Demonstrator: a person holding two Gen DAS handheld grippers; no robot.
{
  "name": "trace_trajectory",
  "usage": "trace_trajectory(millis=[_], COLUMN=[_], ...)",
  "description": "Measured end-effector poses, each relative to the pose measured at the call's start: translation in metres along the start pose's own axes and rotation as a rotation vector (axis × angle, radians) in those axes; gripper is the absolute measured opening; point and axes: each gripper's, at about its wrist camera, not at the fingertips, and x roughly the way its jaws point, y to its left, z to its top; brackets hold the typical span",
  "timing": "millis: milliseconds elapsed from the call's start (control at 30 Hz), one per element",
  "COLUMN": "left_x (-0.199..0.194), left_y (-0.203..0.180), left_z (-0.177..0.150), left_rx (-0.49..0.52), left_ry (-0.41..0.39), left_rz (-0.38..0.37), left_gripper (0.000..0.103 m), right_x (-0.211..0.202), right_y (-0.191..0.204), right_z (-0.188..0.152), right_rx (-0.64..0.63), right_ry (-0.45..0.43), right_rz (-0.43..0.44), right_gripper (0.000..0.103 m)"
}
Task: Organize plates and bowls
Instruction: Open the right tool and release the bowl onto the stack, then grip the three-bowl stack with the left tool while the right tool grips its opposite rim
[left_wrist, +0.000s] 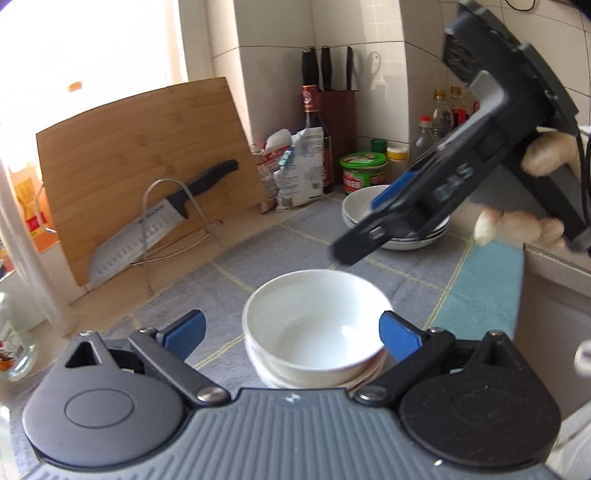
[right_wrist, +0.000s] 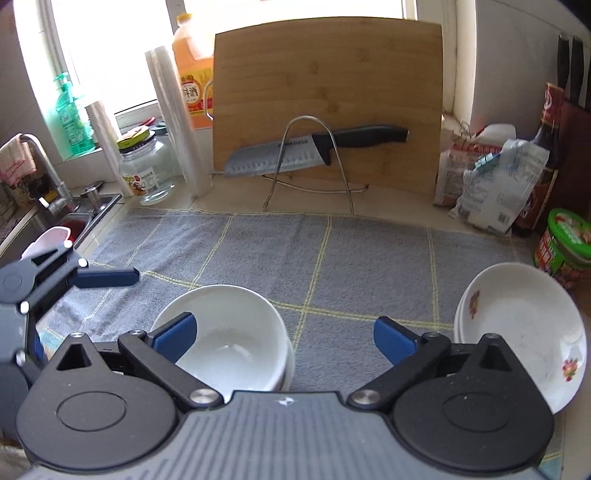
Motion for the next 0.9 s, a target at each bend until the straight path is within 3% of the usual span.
trace_trajectory(millis=[167,367,600,900], left_x=[-0.002,0.023,0.050,0.065], left_y=[0.011,0.008,-0.001,-0.013], left_z=[-0.022,-0.044,-0.052,-0.061], left_rx=[0.014,-0.082,-0.136,-0.147], left_ry=[0.111,0.235,0.310,0.349], left_rz=[0.013,0.009,0.021,0.028], left_gripper=[0.101,0.101,0.101,0.101], right_x=[-0.013,0.008,0.054,0.086], right_y=[-0.018,-0.026,-0.022,-0.012], right_z=[-0.016,-0.045,-0.067,-0.070], right_rx=[-0.114,-0.231,-0.373,-0.466], right_ry=[0.016,0.137,0.217,0.211], right_rz=[0.023,0.092,0.167,0.219], right_gripper=[0.103,0.103,0.103,0.103])
